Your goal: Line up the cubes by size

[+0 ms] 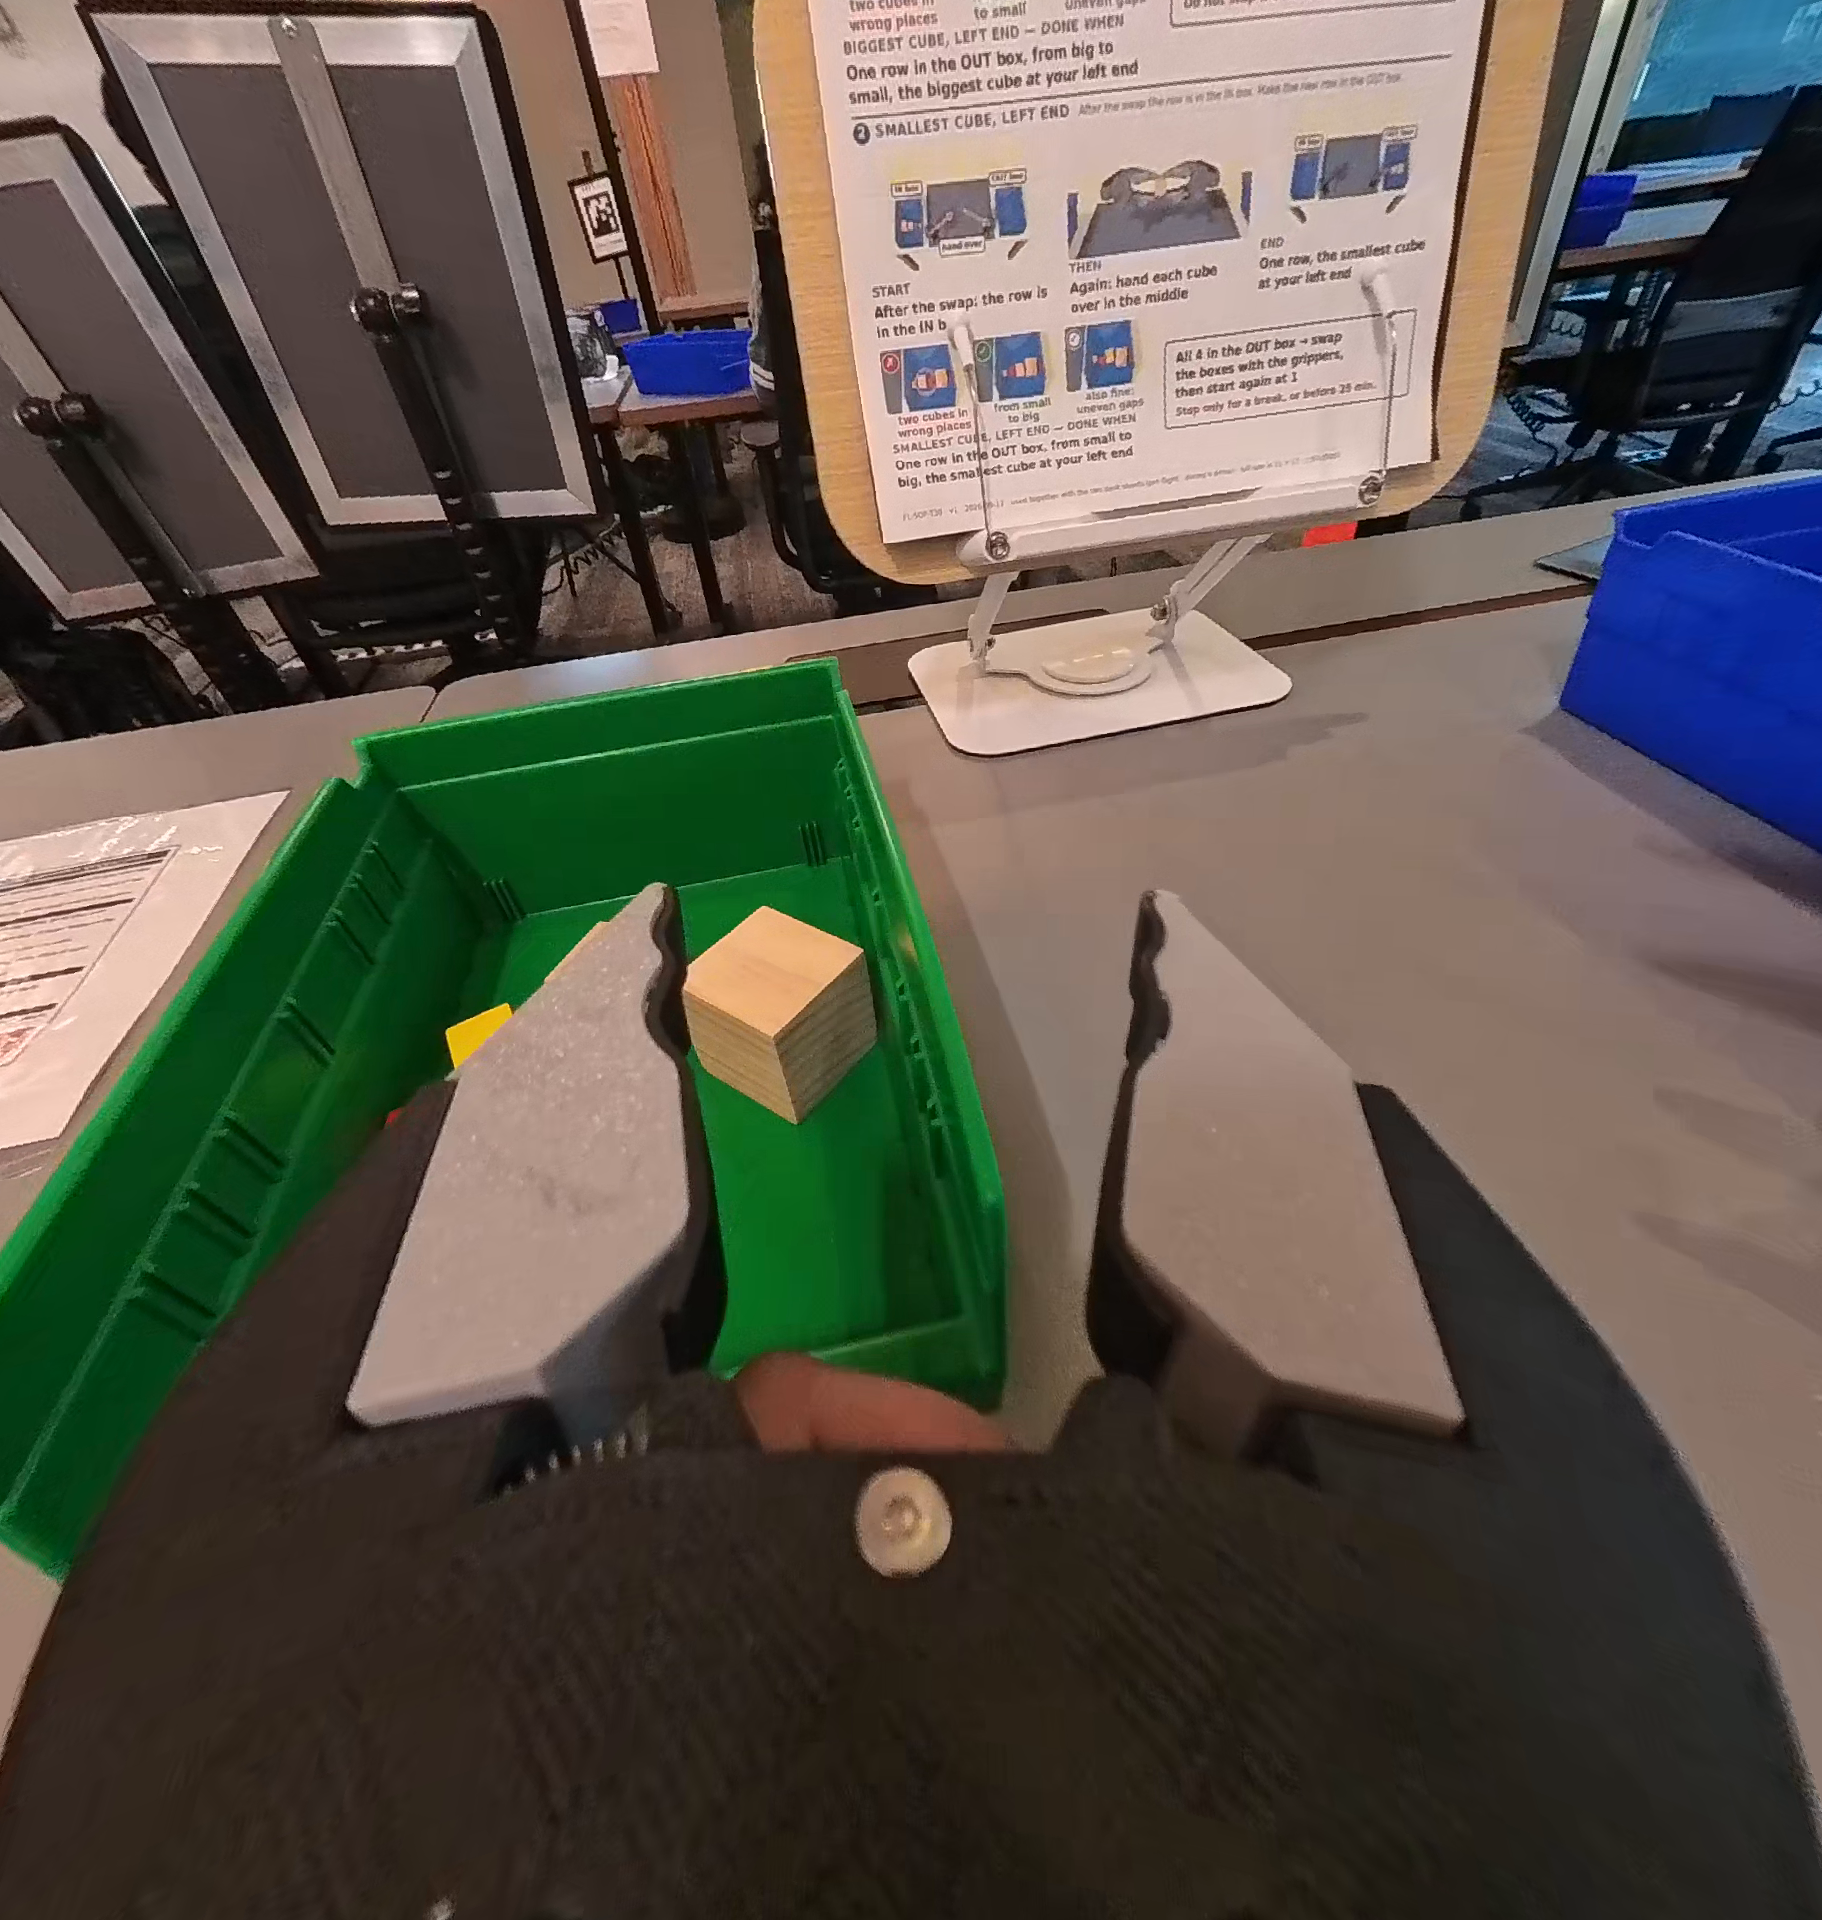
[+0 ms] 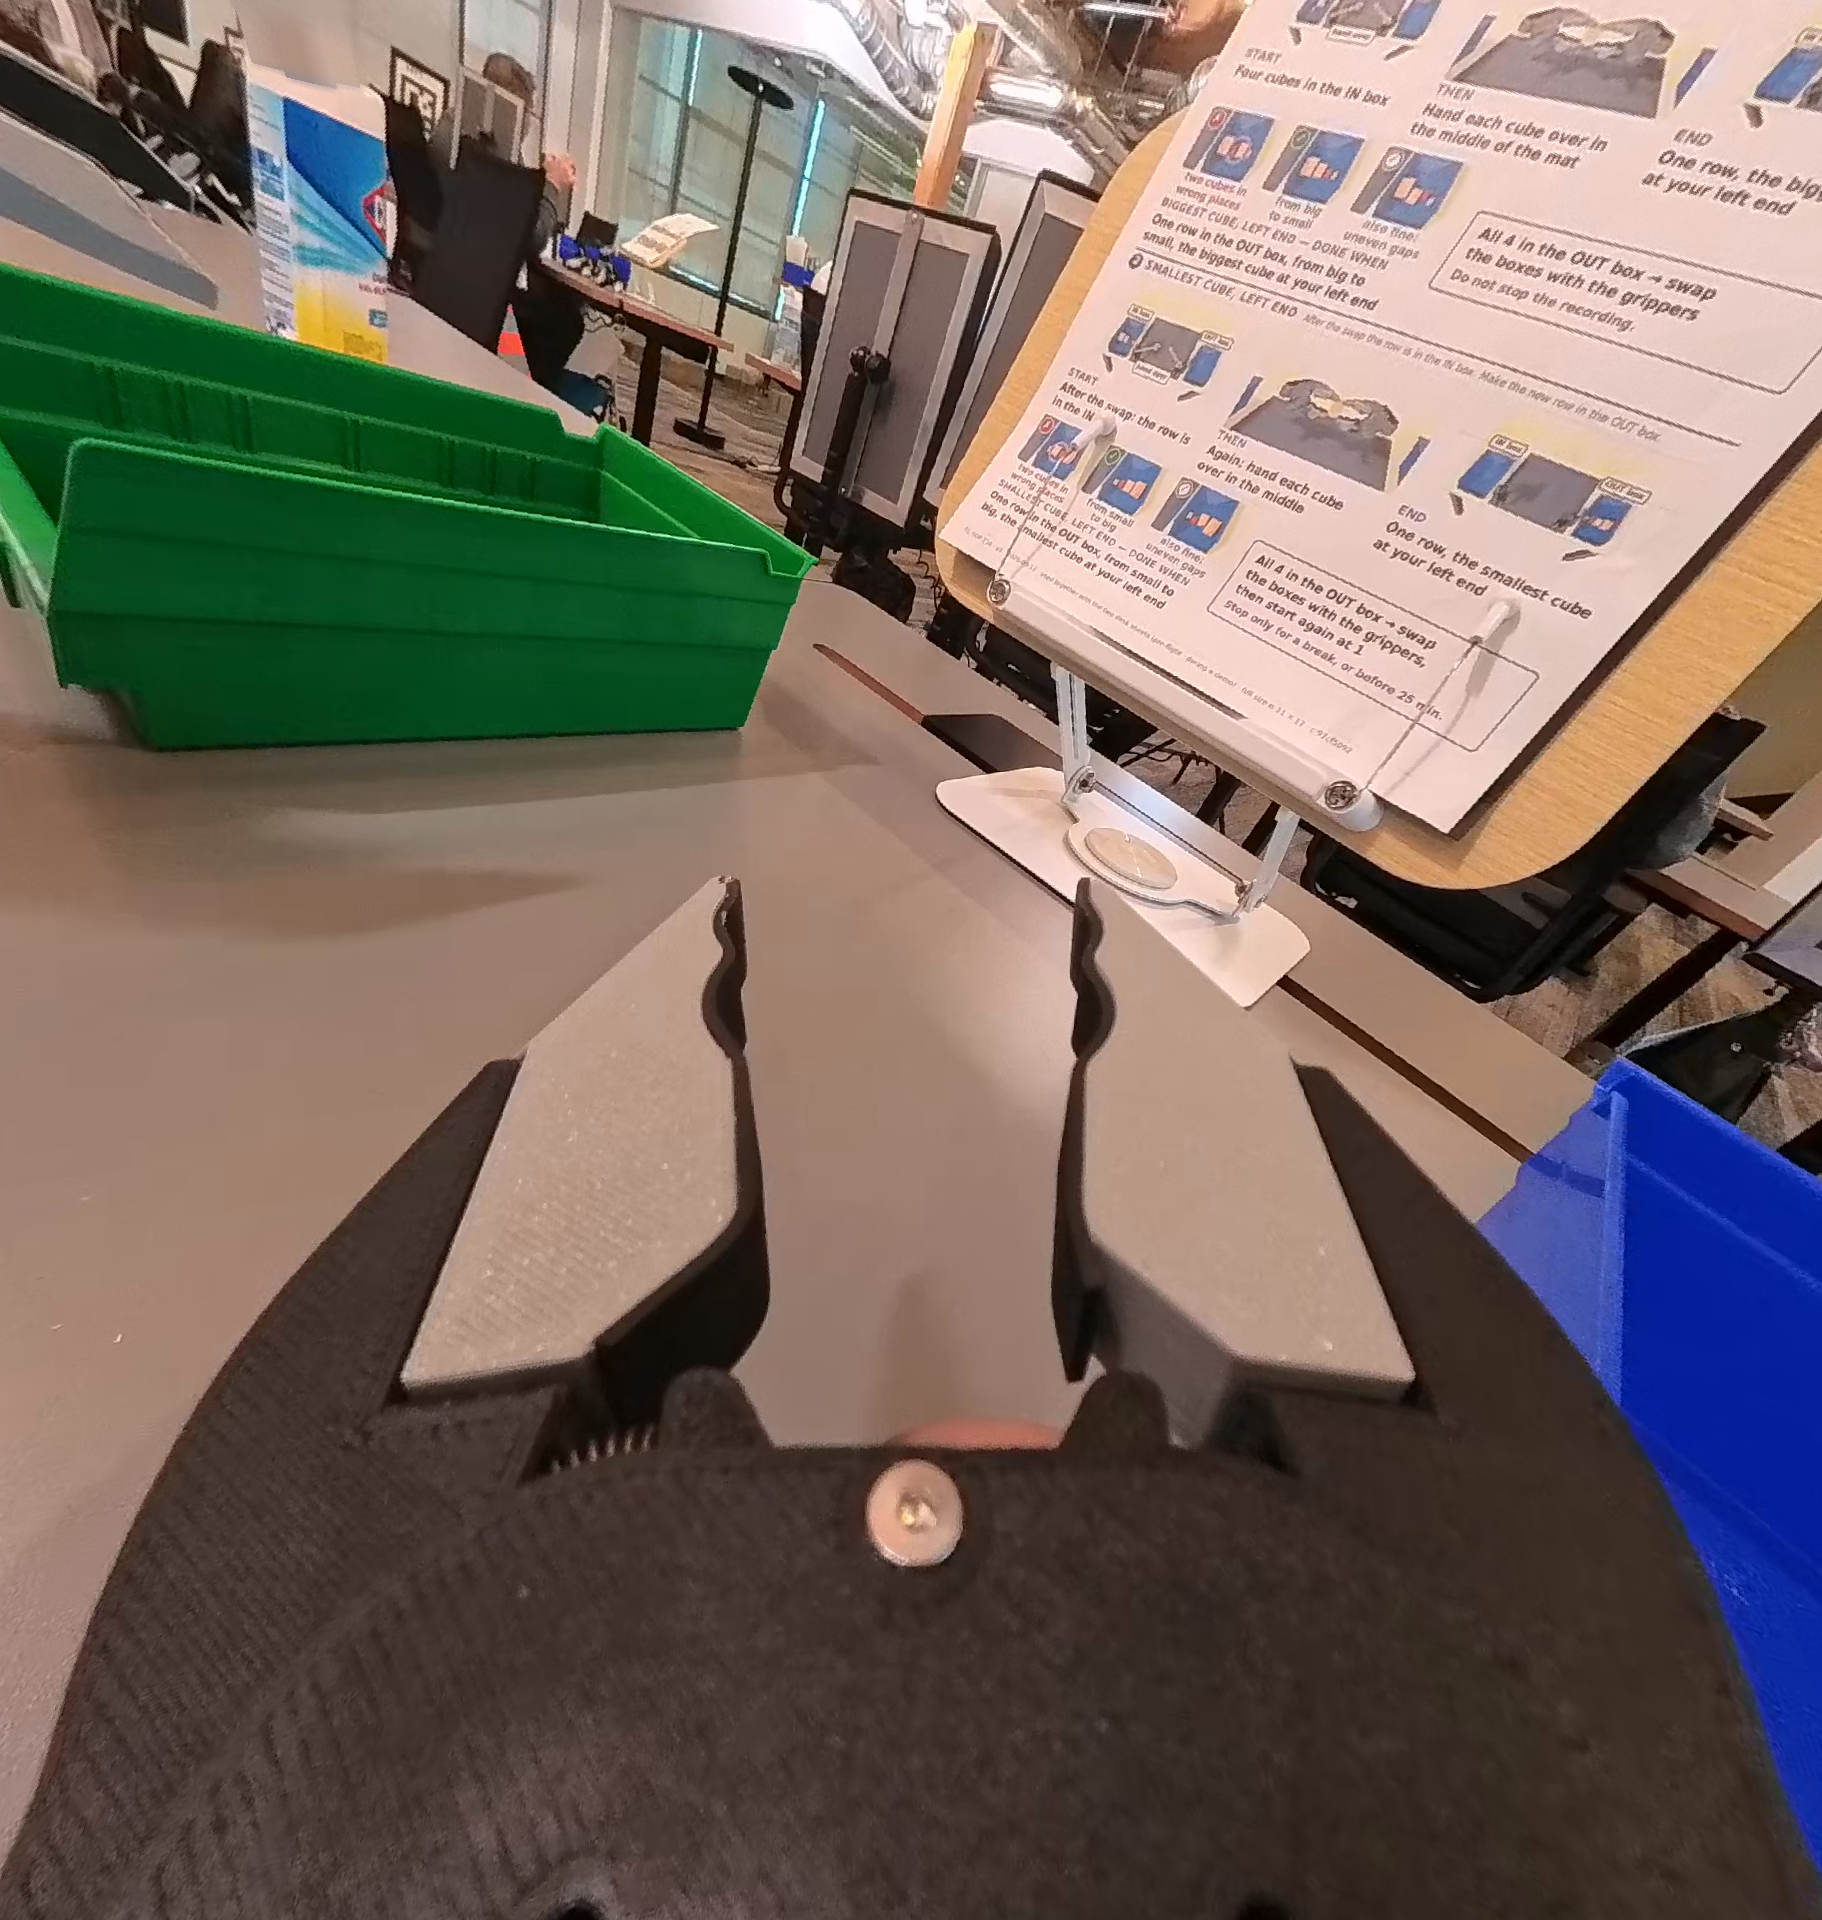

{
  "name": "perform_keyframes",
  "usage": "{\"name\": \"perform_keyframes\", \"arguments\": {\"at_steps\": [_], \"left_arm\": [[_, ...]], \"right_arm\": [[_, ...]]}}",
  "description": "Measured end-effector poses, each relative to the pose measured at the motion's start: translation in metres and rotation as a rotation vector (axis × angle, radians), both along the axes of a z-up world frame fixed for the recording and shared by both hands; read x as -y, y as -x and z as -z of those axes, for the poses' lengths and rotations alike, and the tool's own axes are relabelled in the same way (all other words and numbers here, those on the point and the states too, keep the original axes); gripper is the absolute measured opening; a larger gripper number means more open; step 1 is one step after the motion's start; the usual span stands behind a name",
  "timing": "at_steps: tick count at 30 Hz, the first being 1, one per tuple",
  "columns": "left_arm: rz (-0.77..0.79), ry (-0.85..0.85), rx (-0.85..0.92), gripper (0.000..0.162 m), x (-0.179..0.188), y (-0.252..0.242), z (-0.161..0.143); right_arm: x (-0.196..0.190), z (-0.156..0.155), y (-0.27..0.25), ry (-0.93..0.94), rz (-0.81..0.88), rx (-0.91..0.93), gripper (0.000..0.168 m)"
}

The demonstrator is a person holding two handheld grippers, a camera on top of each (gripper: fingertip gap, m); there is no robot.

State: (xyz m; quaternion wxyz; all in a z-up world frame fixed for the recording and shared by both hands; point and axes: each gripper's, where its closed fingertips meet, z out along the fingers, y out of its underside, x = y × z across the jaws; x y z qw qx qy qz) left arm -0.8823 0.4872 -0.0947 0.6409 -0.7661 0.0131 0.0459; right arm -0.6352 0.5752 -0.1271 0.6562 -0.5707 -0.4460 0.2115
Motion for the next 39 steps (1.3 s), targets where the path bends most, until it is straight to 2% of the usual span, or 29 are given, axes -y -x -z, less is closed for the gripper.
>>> {"name": "perform_keyframes", "arguments": {"at_steps": [28, 39], "left_arm": [[0.015, 0.007, -0.026, 0.084, -0.001, -0.003, 0.003], [-0.032, 0.018, -0.025, 0.084, -0.004, 0.020, 0.003]], "right_arm": [[0.000, -0.001, 0.000, -0.003, -0.002, -0.001, 0.061], [0.005, -0.004, 0.002, -0.009, -0.023, -0.010, 0.061]]}}
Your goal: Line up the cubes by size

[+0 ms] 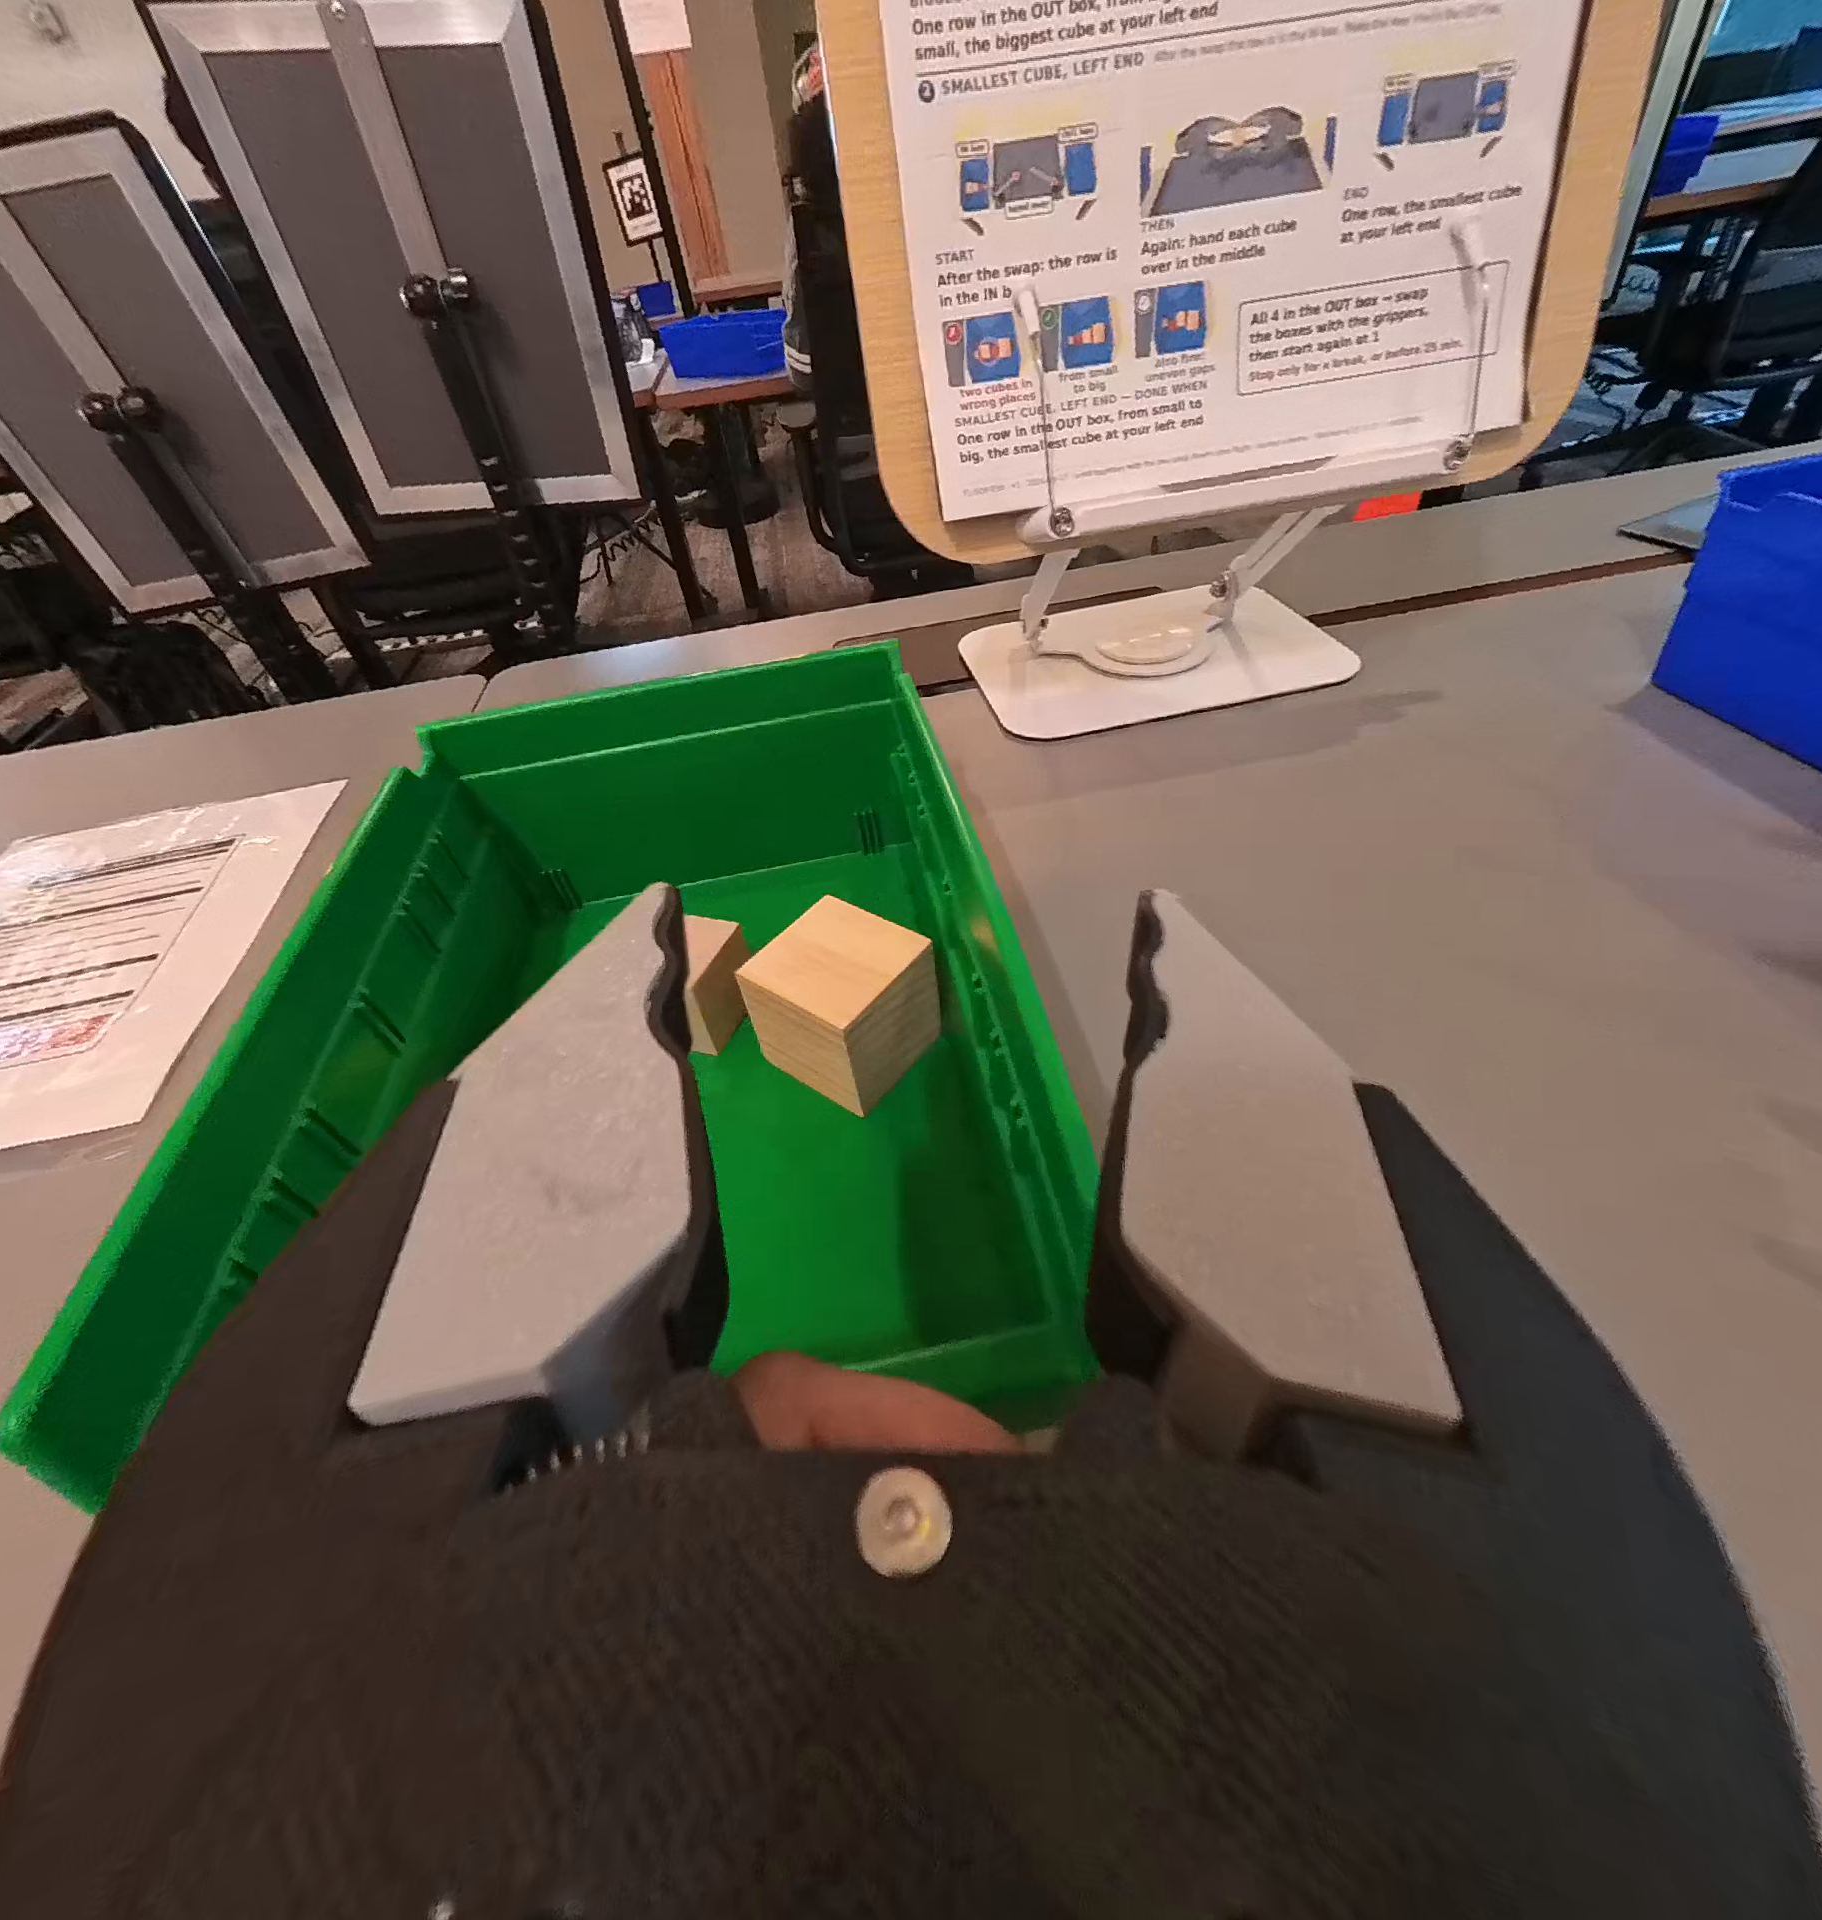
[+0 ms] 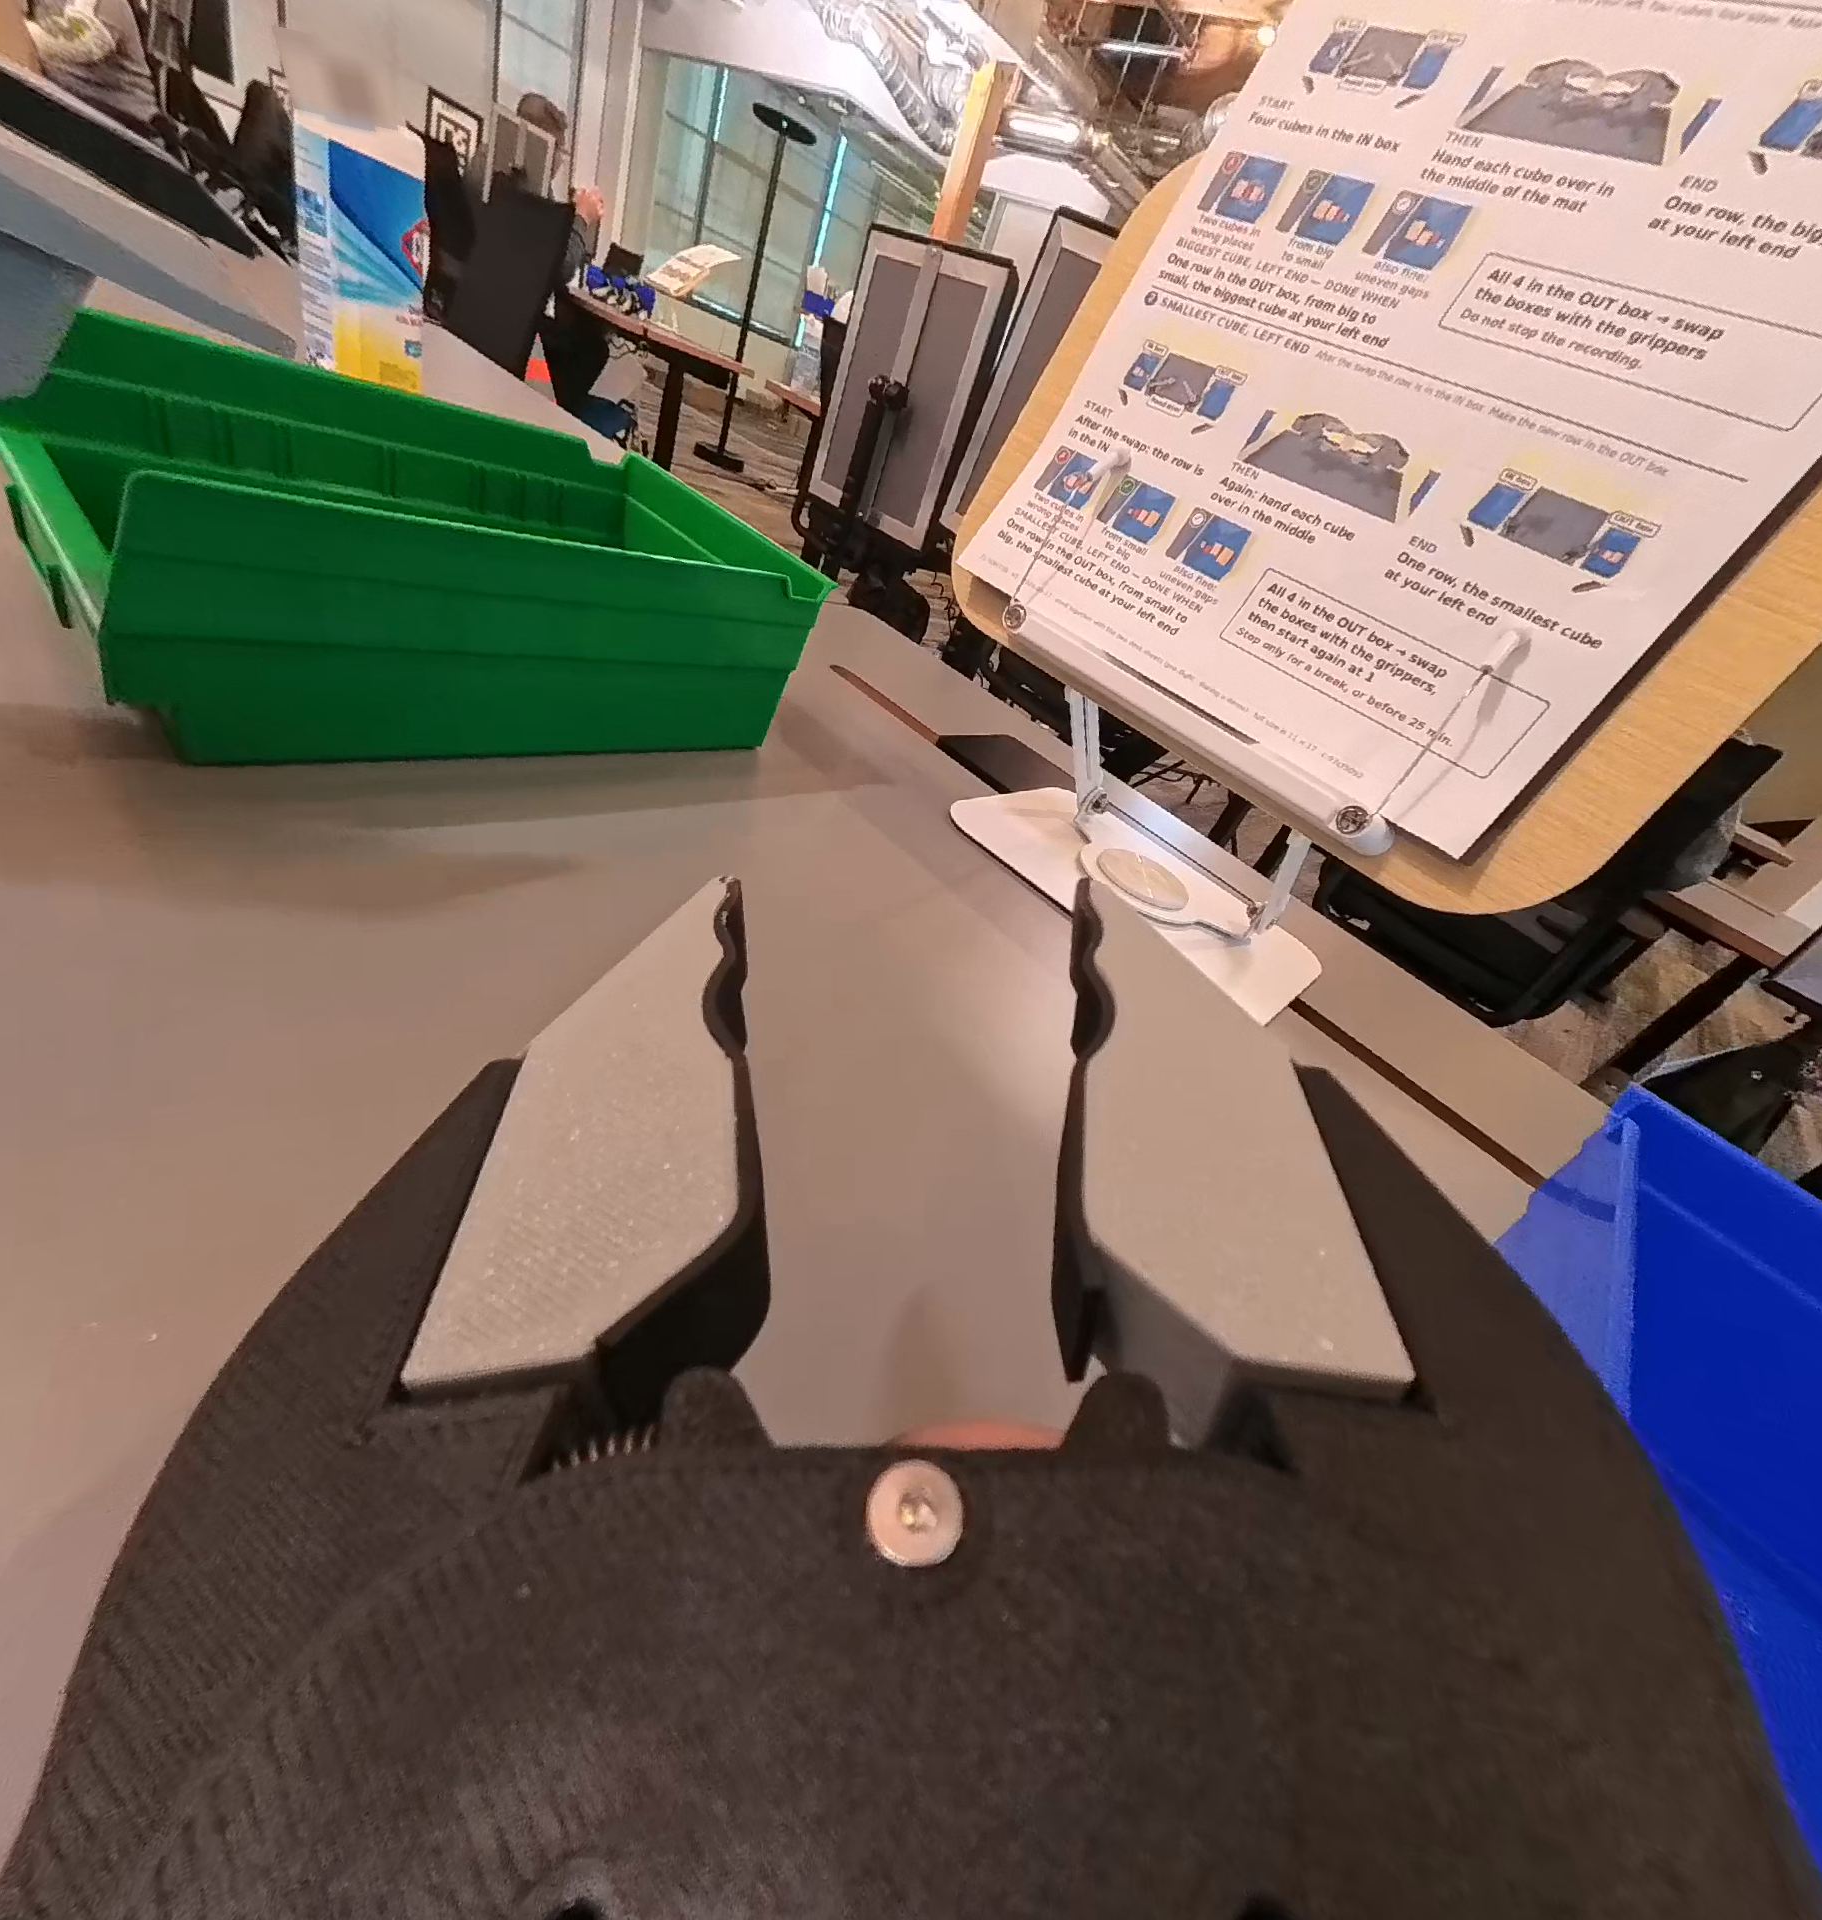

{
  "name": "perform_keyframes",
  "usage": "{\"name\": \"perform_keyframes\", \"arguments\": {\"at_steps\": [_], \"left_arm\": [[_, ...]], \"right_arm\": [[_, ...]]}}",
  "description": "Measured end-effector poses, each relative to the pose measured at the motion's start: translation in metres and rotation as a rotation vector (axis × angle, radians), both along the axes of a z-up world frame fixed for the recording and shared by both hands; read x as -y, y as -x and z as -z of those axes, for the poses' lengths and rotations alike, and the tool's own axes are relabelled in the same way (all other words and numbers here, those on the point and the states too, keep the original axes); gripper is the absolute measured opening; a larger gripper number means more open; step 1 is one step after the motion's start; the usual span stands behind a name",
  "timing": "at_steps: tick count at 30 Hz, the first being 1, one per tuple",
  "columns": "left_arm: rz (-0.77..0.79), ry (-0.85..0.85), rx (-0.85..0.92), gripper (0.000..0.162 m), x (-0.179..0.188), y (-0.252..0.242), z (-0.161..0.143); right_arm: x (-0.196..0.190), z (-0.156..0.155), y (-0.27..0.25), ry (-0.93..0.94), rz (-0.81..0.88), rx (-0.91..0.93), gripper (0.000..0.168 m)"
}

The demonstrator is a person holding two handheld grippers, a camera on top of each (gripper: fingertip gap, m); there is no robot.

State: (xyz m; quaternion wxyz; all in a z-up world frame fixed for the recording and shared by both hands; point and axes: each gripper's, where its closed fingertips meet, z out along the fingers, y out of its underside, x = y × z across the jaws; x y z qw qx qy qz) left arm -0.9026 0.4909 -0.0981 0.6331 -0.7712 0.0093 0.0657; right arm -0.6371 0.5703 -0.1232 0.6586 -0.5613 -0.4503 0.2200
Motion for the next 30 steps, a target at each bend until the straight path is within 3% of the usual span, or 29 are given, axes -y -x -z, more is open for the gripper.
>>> {"name": "perform_keyframes", "arguments": {"at_steps": [12, 30], "left_arm": [[-0.026, 0.071, 0.021, 0.084, -0.018, 0.015, 0.025], [-0.044, 0.111, 0.022, 0.084, -0.042, 0.025, 0.025]], "right_arm": [[0.002, -0.004, 0.000, -0.006, -0.008, -0.012, 0.061], [0.004, -0.005, -0.001, -0.006, -0.013, -0.020, 0.061]]}}
